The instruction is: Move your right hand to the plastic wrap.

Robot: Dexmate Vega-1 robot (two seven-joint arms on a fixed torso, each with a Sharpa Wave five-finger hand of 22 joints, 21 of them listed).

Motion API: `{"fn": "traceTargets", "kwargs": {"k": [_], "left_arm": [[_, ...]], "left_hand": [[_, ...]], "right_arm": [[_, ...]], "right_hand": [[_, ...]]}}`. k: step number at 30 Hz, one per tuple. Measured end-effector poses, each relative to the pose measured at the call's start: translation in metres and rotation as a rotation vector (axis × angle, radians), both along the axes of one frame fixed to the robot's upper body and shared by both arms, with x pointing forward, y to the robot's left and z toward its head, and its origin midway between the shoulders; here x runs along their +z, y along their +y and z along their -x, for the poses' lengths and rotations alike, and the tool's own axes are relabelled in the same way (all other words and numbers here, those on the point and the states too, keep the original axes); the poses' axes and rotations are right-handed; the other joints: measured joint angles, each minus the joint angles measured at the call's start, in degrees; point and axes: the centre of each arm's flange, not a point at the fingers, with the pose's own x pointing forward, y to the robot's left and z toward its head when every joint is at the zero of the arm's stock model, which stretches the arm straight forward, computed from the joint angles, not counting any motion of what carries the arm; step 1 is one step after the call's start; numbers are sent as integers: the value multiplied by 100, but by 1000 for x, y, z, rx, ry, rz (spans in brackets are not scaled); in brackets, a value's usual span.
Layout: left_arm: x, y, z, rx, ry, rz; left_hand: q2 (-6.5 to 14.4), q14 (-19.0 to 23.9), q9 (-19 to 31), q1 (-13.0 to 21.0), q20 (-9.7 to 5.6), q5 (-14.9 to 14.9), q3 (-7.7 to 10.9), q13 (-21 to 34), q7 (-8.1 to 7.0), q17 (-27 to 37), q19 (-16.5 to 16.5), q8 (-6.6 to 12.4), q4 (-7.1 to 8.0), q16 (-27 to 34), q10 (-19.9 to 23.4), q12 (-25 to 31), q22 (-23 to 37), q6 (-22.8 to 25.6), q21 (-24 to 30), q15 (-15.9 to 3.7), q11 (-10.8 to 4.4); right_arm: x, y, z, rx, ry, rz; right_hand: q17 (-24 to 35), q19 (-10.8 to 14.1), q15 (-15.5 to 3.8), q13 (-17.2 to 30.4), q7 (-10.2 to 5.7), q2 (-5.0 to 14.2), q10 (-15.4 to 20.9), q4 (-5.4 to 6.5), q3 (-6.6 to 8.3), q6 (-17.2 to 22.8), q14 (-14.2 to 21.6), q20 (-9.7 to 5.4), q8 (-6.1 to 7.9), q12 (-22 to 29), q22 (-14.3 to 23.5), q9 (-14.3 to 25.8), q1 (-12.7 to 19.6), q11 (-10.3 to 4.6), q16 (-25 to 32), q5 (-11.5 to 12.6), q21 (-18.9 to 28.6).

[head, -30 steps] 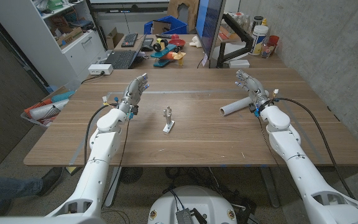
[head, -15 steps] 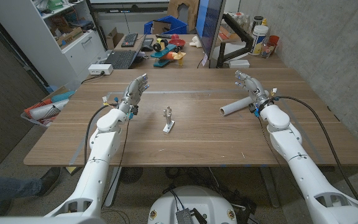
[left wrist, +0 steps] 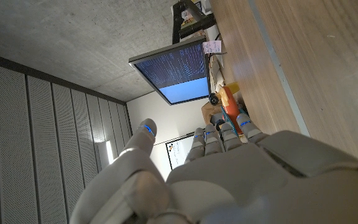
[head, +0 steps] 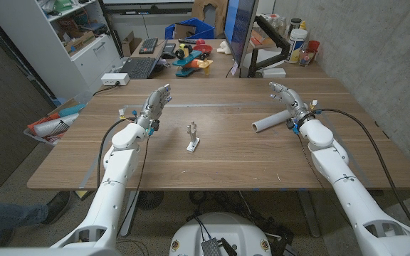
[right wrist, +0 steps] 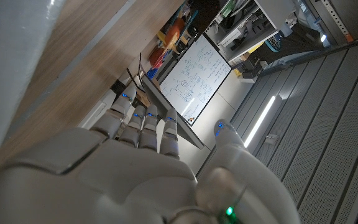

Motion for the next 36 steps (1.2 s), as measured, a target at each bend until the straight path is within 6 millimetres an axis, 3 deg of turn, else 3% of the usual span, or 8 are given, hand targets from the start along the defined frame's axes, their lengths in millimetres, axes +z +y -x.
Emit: {"fn": "traceTargets", "kwargs": {"k": [36], "left_arm": [[0,-4,-2,-12,-1,-6]], "left_hand": [[48,-106,-1,-48,-1,0,-19,-53,0,0,0,0,-18,0,-42,-1,0,0,-145,106,41]], "right_arm": [[0,4,5,-98,-42,94]], "right_hand": [[-79,20,-62,-20,-60,0,31,-42,-6,62,61,-20,-2,-66,0,1,0,-29,0,0,-66]]}}
